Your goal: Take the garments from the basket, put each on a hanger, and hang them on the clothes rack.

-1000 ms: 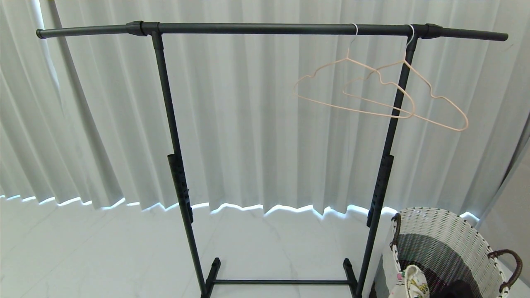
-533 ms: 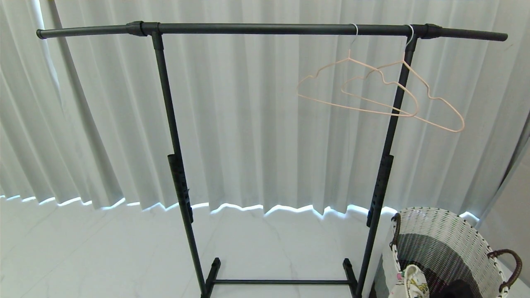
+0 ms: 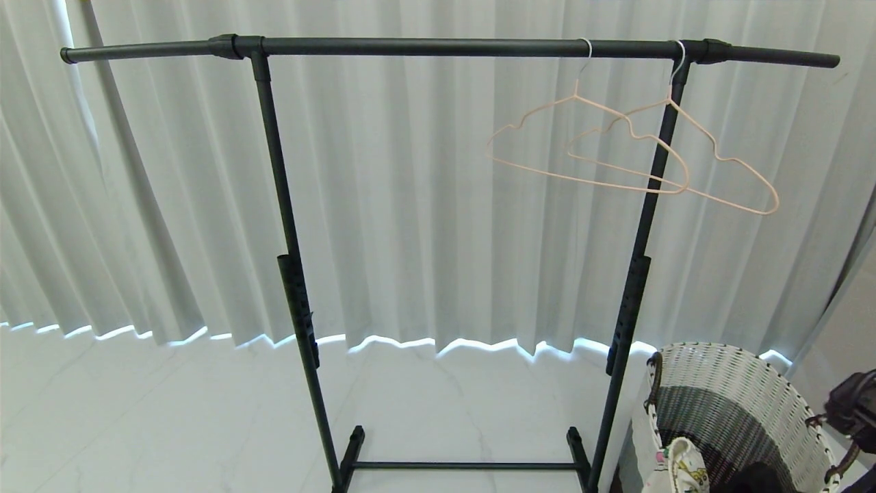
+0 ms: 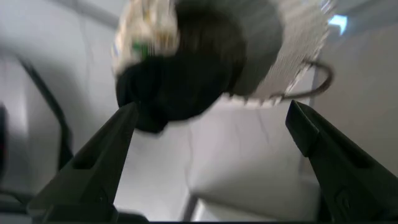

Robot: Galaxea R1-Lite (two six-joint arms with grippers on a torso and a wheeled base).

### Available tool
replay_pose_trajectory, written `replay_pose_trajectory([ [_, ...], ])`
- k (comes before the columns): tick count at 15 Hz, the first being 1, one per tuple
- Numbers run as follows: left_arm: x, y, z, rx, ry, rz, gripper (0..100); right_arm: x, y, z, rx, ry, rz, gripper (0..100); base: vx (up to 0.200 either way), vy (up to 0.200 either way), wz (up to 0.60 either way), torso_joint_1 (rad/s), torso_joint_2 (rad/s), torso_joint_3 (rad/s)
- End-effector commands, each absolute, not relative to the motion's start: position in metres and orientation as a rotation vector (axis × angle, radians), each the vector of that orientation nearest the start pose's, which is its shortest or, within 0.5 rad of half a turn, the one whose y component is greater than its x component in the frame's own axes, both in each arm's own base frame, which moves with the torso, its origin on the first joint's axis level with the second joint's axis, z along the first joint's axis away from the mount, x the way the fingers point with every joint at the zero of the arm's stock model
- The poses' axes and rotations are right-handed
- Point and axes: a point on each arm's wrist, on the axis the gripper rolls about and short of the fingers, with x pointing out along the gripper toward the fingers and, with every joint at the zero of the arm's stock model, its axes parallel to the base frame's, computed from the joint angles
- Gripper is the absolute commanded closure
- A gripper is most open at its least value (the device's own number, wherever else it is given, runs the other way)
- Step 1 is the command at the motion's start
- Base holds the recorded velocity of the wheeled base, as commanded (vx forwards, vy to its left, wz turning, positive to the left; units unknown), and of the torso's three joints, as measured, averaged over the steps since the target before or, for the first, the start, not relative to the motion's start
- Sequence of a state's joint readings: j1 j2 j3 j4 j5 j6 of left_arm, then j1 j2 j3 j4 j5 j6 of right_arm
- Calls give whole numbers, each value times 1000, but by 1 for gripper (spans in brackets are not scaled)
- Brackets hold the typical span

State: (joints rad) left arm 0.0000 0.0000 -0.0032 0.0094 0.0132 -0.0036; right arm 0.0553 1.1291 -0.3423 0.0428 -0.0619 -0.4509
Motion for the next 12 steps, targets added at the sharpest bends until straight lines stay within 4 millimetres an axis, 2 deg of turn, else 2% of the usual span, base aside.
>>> replay_pose_trajectory([
  [1, -23, 0, 75, -5, 6, 14, 0, 139, 4, 91, -539, 1069, 234, 0, 0, 0, 0, 0, 0, 0],
  [4, -23, 0, 75, -3, 6, 14, 0, 146, 4, 83, -541, 1093, 242, 0, 0, 0, 0, 0, 0, 0],
  [12, -23, 0, 75, -3, 6, 14, 0, 198, 6, 44, -574, 1052, 204, 0, 0, 0, 0, 0, 0, 0],
])
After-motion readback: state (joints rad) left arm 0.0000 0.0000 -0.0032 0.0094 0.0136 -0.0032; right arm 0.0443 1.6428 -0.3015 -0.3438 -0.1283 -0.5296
